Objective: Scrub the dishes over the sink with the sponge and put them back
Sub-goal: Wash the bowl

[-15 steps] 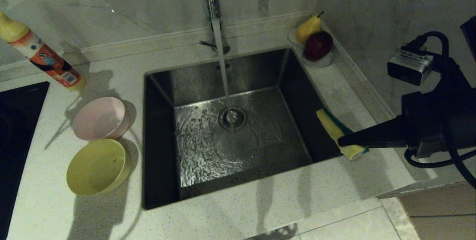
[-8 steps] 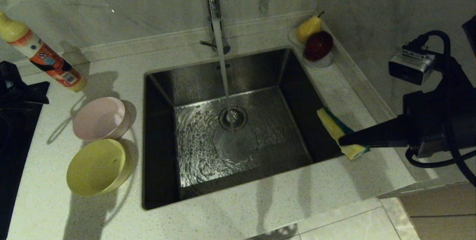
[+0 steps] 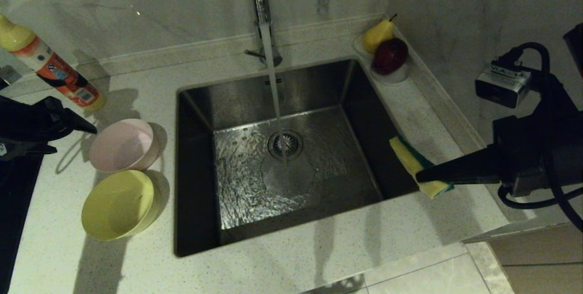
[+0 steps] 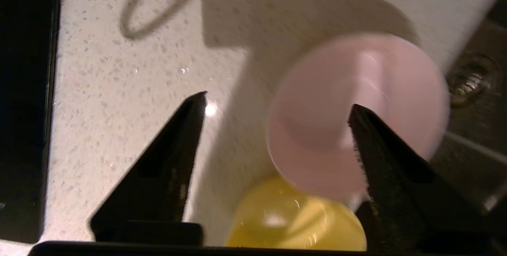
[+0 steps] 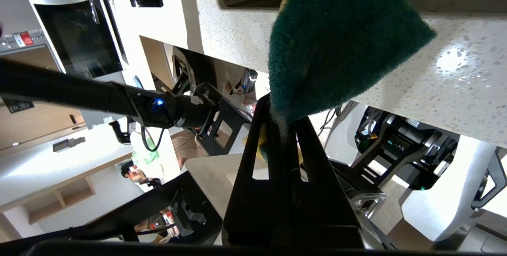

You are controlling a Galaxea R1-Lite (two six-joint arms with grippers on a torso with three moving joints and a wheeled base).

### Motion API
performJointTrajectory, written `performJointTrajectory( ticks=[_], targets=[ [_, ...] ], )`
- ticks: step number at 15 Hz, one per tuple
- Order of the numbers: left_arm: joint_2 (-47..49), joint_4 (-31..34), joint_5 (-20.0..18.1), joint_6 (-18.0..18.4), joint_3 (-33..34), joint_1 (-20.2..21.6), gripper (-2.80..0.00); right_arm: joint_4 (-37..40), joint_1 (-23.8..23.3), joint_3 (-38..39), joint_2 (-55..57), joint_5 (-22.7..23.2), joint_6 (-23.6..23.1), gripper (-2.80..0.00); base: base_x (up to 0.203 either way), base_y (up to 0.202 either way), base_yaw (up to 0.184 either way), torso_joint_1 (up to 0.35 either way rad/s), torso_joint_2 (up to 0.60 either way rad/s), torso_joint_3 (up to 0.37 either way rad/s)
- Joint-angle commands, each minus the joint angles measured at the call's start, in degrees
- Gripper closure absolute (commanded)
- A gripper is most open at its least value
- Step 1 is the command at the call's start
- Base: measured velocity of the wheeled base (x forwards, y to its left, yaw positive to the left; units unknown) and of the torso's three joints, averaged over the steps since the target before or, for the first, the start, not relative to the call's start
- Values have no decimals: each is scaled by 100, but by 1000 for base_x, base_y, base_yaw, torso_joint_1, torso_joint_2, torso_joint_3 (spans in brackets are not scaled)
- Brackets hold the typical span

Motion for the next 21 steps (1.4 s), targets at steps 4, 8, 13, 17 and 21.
performJointTrajectory(
  ticks=[4, 8, 13, 17, 21],
  targets=[
    [545, -255, 99, -96, -68, -10, -280, -17, -6, 5, 64, 50, 4, 0, 0, 0, 0, 0, 0, 0],
    [729, -255, 97, -146, -71, -40, -280, -17, -173, 30, 65, 68, -13, 0, 0, 0, 0, 0, 0, 0],
    [860, -255, 88, -312, -17, -86, -280, -51, -182, 91, 65, 68, -11, 0, 0, 0, 0, 0, 0, 0],
    [861, -246, 97, -341, -25, -84, -280, -44, -182, 100, 20, 76, -5, 0, 0, 0, 0, 0, 0, 0],
    [860, -246, 106, -392, -18, -119, 0, -52, -182, 180, -58, 69, -13, 0, 0, 0, 0, 0, 0, 0]
  ],
)
